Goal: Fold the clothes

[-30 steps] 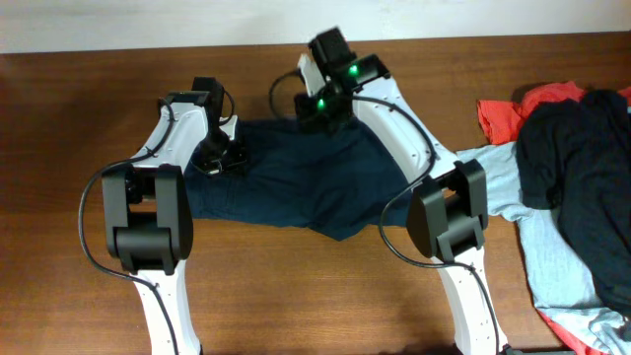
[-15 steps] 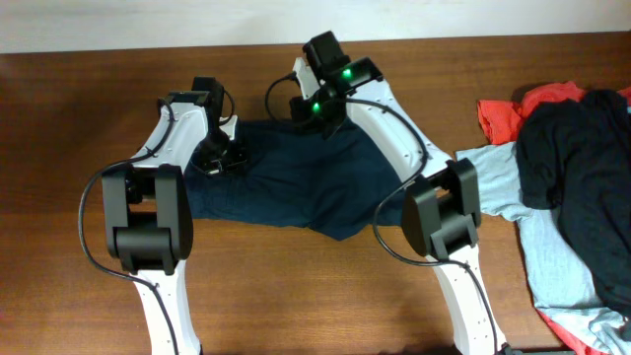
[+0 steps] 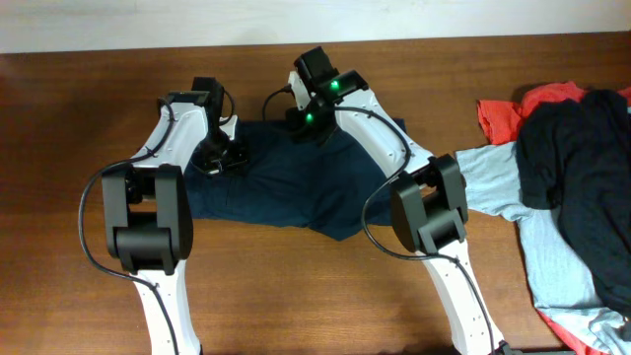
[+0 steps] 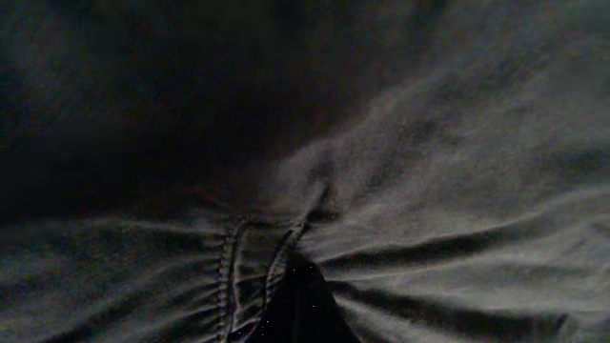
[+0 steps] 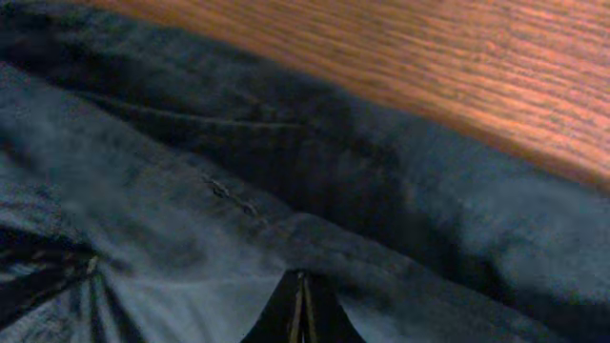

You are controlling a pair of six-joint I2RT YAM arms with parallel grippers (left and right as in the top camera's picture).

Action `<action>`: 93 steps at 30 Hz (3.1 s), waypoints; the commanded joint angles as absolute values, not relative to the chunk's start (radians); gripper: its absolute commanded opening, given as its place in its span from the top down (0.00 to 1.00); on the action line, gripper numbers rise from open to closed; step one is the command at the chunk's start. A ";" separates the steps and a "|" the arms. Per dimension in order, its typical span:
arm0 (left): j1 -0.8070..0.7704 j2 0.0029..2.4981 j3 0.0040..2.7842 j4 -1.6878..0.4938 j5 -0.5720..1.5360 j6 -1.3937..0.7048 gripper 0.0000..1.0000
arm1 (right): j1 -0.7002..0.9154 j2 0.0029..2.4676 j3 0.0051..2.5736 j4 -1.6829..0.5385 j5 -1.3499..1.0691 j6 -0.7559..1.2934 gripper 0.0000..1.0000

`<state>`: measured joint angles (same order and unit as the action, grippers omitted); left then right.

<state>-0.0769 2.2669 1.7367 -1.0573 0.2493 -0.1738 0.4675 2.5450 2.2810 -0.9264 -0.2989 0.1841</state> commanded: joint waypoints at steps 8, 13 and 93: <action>-0.069 2.305 1.736 -1.055 0.212 -0.179 0.99 | 0.470 2.638 2.264 -0.840 -0.223 0.189 0.95; -0.069 2.305 1.736 -1.051 0.212 -0.179 1.00 | 0.459 2.628 2.273 -0.852 -0.235 0.189 0.96; -0.078 2.305 1.736 -1.044 0.178 -0.179 0.99 | 0.300 2.376 2.296 -1.699 -0.434 -0.022 0.96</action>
